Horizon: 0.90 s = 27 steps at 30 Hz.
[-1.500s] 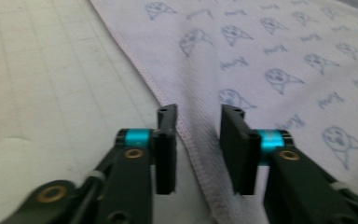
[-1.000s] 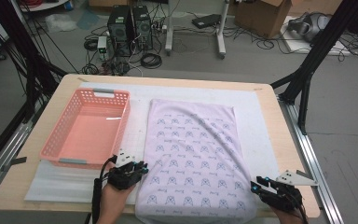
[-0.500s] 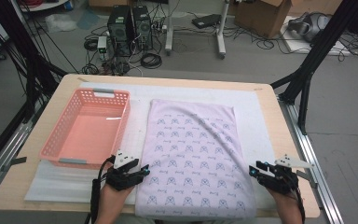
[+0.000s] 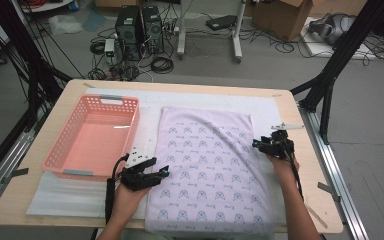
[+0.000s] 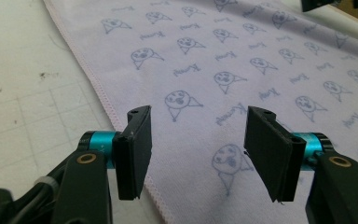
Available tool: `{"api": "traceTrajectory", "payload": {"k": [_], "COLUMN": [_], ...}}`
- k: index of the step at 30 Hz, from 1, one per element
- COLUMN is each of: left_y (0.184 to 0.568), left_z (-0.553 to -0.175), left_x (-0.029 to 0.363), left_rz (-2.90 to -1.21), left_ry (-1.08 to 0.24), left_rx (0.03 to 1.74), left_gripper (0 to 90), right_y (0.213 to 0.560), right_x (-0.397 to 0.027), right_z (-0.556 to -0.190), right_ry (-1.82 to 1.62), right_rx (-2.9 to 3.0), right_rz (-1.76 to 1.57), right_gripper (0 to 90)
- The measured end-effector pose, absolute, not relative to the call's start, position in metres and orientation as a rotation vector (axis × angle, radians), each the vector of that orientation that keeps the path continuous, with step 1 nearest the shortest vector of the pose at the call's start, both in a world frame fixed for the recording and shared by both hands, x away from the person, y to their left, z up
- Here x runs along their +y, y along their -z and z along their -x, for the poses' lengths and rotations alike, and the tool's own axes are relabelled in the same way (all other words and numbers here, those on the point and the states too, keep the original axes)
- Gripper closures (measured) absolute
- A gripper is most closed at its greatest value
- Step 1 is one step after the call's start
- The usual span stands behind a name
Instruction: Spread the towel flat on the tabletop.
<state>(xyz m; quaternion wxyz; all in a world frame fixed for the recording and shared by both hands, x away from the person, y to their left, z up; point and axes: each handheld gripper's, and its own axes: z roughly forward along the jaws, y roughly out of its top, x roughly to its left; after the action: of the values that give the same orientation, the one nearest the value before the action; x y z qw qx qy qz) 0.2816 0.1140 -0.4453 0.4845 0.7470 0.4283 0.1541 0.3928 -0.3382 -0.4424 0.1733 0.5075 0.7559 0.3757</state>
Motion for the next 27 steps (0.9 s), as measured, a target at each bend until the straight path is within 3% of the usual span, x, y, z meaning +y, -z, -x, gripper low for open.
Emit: {"api": "traceTrajectory", "payload": {"k": [1, 3, 4, 9, 10, 12, 17, 21, 23, 26, 27], "left_y": [0.446, 0.447, 0.448, 0.450, 0.449, 0.450, 0.450, 0.450, 0.450, 0.449, 0.449], "left_z": [-0.283, -0.284, -0.285, -0.286, -0.287, -0.288, -0.293, -0.298, -0.301, -0.303, -0.304], "left_x": [0.114, 0.114, 0.113, 0.110, 0.109, 0.108, 0.107, 0.104, 0.103, 0.102, 0.102], "left_rz": [-1.820, -1.823, -1.820, -1.831, -1.829, -1.825, -1.816, -1.805, -1.808, -1.811, -1.807], "left_ry": [-0.372, -0.362, -0.353, -0.347, -0.346, -0.349, -0.348, -0.344, -0.344, -0.351, -0.354], "left_rx": [1.046, 1.050, 1.058, 1.063, 1.065, 1.069, 1.085, 1.092, 1.097, 1.108, 1.116], "left_gripper": [41.7, 41.7, 41.7, 41.2, 41.2, 40.8, 40.6, 40.6, 40.7, 40.8, 40.8], "right_y": [0.445, 0.445, 0.445, 0.444, 0.444, 0.443, 0.434, 0.439, 0.443, 0.447, 0.448], "right_x": [-0.335, -0.331, -0.331, -0.342, -0.345, -0.346, -0.355, -0.345, -0.337, -0.330, -0.331], "right_z": [-0.400, -0.407, -0.410, -0.419, -0.420, -0.422, -0.440, -0.465, -0.474, -0.481, -0.483], "right_ry": [-1.048, -1.009, -1.015, -0.937, -0.961, -0.961, -1.077, -1.066, -1.044, -1.007, -1.016], "right_rx": [2.155, 2.163, 2.178, 2.095, 2.097, 2.107, 2.047, 2.089, 2.104, 2.103, 2.107], "right_rz": [-1.438, -1.405, -1.402, -1.442, -1.454, -1.422, -1.452, -1.454, -1.449, -1.430, -1.427], "right_gripper": [63.2, 81.9, 87.1, 88.3, 86.2, 68.6, 51.6, 50.6, 56.1, 85.3, 86.0]}}
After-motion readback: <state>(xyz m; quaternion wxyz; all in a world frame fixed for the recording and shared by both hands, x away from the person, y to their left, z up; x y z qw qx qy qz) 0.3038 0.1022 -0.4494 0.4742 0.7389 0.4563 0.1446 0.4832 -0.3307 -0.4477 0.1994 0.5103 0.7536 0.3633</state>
